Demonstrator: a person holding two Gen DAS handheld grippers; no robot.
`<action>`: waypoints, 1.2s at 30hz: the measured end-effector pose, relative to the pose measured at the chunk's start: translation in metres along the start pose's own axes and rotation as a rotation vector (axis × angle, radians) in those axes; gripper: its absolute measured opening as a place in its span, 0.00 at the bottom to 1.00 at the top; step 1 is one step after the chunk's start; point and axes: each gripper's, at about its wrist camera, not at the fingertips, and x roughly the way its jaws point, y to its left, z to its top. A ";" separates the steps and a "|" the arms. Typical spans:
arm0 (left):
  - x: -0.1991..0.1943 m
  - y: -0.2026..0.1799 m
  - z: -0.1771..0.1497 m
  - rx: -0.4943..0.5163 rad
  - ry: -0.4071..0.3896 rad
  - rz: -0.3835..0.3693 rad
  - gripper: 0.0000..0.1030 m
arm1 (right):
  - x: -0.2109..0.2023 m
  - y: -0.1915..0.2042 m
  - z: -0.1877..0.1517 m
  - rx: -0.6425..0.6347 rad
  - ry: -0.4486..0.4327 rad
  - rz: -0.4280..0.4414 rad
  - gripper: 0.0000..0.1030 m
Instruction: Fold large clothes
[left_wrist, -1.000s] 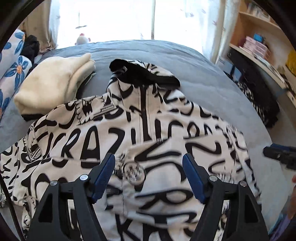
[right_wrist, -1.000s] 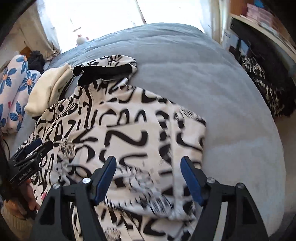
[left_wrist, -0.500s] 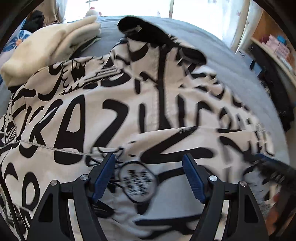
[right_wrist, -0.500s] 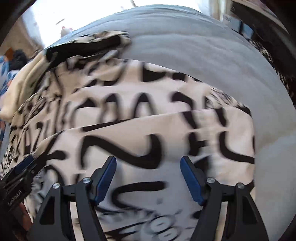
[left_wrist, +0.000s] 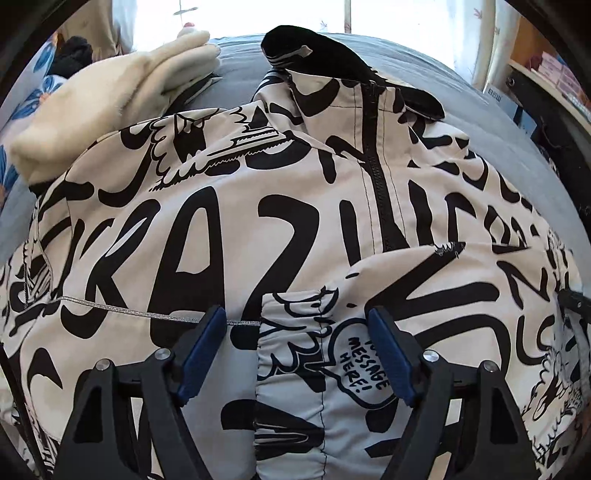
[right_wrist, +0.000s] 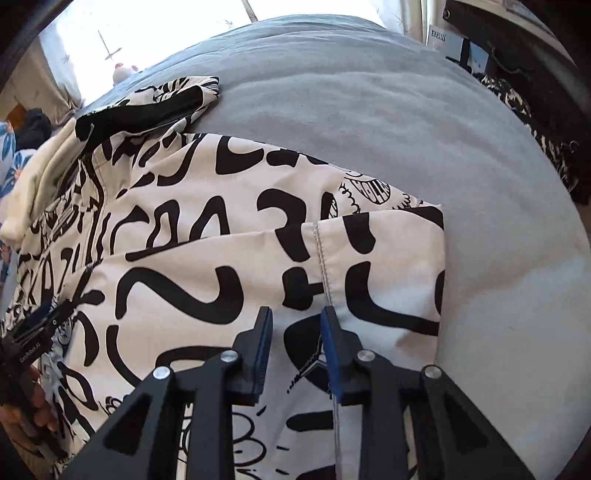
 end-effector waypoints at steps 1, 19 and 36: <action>-0.001 -0.001 0.000 0.002 0.002 0.006 0.75 | -0.005 -0.002 -0.002 -0.004 0.001 0.000 0.31; -0.118 0.008 -0.027 0.023 -0.067 -0.030 0.75 | -0.087 0.034 -0.053 0.032 -0.007 0.103 0.40; -0.248 0.081 -0.121 -0.054 -0.116 -0.025 0.75 | -0.162 0.116 -0.167 -0.021 -0.026 0.185 0.43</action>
